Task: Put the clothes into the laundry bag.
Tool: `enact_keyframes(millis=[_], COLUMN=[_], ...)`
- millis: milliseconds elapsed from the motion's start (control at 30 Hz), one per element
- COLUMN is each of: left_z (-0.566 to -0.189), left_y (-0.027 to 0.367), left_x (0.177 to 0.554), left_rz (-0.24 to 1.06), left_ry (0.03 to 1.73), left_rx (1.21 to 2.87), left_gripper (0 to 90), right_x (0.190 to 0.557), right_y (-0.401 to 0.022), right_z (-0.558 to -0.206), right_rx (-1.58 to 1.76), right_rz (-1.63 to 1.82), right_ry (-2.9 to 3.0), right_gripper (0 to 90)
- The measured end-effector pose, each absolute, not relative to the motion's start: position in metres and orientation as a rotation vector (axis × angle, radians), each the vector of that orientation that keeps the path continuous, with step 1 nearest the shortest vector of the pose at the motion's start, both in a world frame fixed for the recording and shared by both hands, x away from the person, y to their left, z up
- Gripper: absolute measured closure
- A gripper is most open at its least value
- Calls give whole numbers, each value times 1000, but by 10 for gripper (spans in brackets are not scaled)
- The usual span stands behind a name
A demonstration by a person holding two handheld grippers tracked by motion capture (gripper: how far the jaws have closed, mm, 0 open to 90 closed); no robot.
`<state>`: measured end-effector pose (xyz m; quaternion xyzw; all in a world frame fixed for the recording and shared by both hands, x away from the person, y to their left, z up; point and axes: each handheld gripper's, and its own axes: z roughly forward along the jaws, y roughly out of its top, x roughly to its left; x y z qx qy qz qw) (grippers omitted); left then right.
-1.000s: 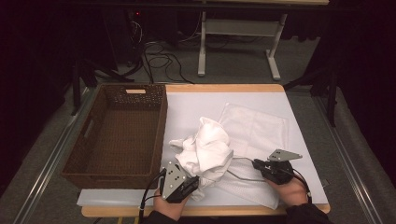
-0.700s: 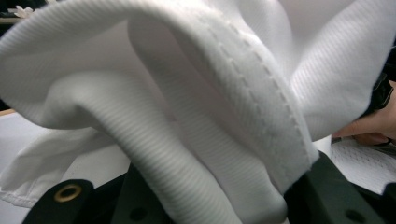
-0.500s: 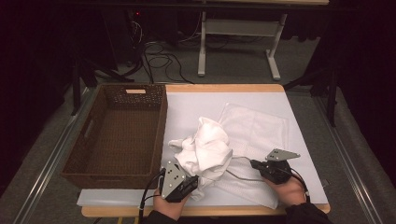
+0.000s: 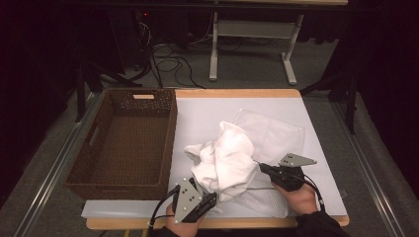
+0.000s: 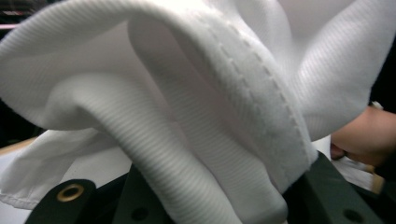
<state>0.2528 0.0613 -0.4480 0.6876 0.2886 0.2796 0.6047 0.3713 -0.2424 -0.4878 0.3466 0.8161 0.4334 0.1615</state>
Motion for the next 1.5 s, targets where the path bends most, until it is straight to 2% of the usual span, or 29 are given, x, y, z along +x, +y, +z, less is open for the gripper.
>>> enact_keyframes(millis=[200, 433, 900, 1167, 1500], left_z=[-456, -460, -493, -492, -472], left_y=[36, 29, -7, -11, 0], left_x=[246, 238, 267, 287, 303], left_rz=[617, 591, 438, 373, 381], left_ry=[618, 574, 600, 716, 754], left_rx=[1649, 1672, 1904, 1865, 1827], left_gripper=[637, 637, 639, 638, 634], right_x=[368, 368, 358, 351, 349], right_y=[-251, -257, -263, -262, -261], right_z=[-481, -475, -453, -445, -447], right_rx=[1007, 1029, 981, 936, 929], right_rz=[1278, 1316, 1415, 1463, 1488], right_ry=[2283, 2245, 2157, 2128, 2135], right_gripper=[900, 900, 900, 900, 900])
